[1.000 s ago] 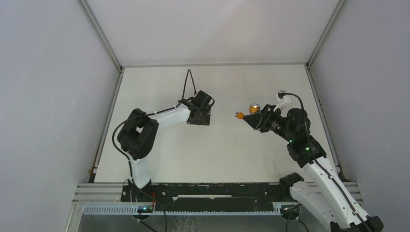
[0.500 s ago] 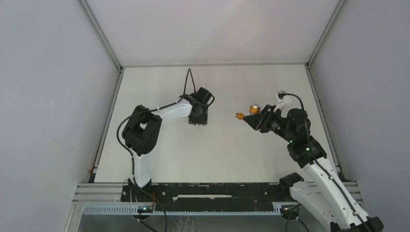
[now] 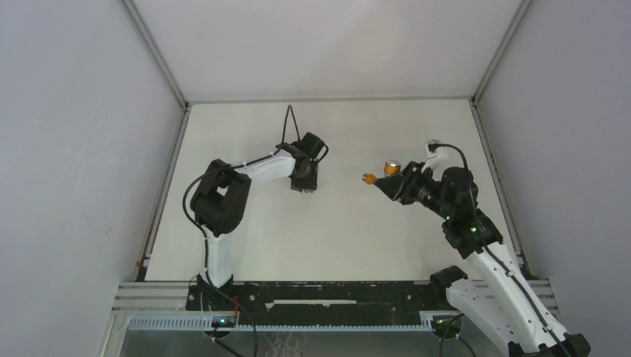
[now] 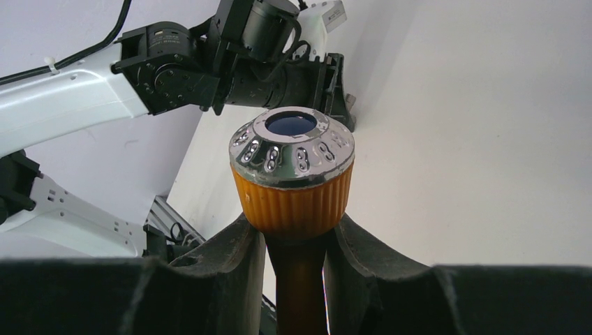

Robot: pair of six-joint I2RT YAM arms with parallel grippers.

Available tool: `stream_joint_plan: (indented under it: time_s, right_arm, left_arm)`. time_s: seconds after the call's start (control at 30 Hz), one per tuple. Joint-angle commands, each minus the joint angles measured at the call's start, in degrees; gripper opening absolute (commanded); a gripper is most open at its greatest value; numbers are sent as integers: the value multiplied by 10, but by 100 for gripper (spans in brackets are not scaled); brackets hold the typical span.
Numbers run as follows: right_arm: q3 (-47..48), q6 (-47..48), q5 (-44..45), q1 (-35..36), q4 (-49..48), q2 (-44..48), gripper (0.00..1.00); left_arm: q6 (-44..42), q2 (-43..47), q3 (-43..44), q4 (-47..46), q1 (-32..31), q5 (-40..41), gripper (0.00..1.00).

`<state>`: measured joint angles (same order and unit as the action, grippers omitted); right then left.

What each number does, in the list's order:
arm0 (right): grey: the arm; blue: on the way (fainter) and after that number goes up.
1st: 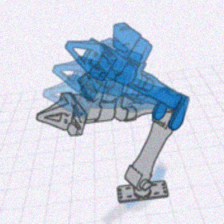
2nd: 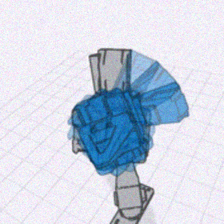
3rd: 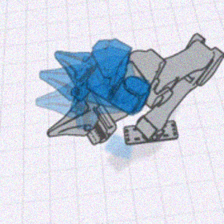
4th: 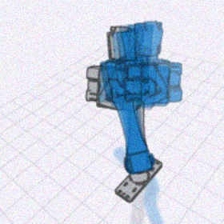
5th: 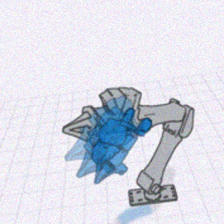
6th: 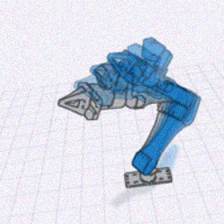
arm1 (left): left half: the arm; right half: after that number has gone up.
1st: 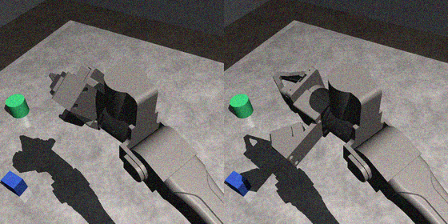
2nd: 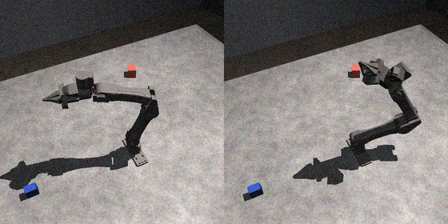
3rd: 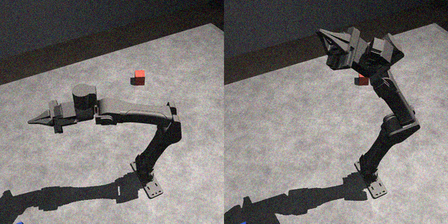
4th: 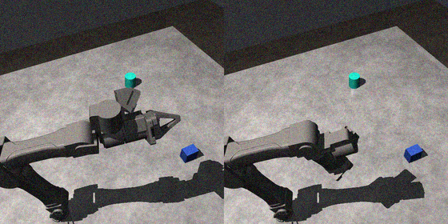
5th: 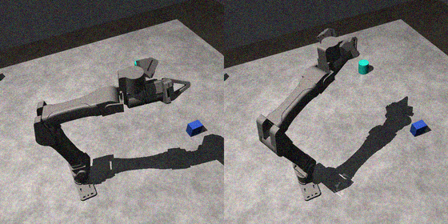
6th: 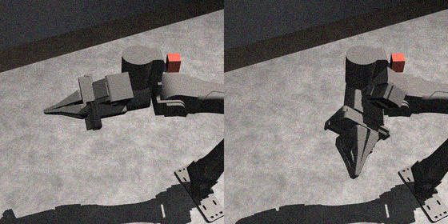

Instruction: Install the water faucets

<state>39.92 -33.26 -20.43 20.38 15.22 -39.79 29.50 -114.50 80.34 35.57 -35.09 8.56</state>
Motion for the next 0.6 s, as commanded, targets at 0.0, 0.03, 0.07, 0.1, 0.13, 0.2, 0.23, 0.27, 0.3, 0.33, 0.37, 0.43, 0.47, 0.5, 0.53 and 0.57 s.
stream_joint_plan:
  time_s: [0.0,0.03,0.07,0.1,0.13,0.2,0.23,0.27,0.3,0.33,0.37,0.43,0.47,0.5,0.53,0.57]
  right_arm:
    - [29,6,1,-2,-19,7,0]
    - [29,6,1,-1,-18,7,0]
    - [29,6,0,-2,-19,7,0]
    - [29,6,0,-1,-20,7,0]
    - [29,6,0,-1,-20,7,0]
    - [29,5,0,-1,-23,6,0]
    - [29,5,0,-1,-23,6,0]
    - [29,5,0,-2,-24,6,0]
    - [29,5,-1,-1,-24,6,0]
    - [29,5,-1,-1,-24,5,0]
    - [29,5,-1,-2,-24,6,0]
    - [28,5,-1,-1,-23,5,0]
    - [29,6,-2,-2,-23,5,0]
    - [29,6,-2,-2,-23,3,0]
    - [29,8,-6,-2,-22,1,0]
    - [29,10,-12,-2,-23,-1,0]
  left_arm:
    - [-10,-10,43,3,8,-12,41]
    - [-10,-11,45,4,8,-11,41]
    - [-11,-11,45,5,8,-10,41]
    - [-11,-11,46,5,9,-11,41]
    - [-11,-13,48,6,9,-12,40]
    - [-11,-16,51,10,10,-12,39]
    - [-12,-17,51,9,10,-11,39]
    - [-12,-17,50,9,10,-11,38]
    - [-13,-17,50,9,10,-11,36]
    - [-13,-17,50,9,11,-12,34]
    - [-13,-17,50,9,11,-13,32]
    - [-15,-17,49,8,11,-14,21]
    - [-17,-15,50,8,11,-14,15]
    - [-18,-14,50,9,11,-14,7]
    - [-19,-11,53,12,11,-13,1]
    - [-21,-6,56,16,11,-12,0]
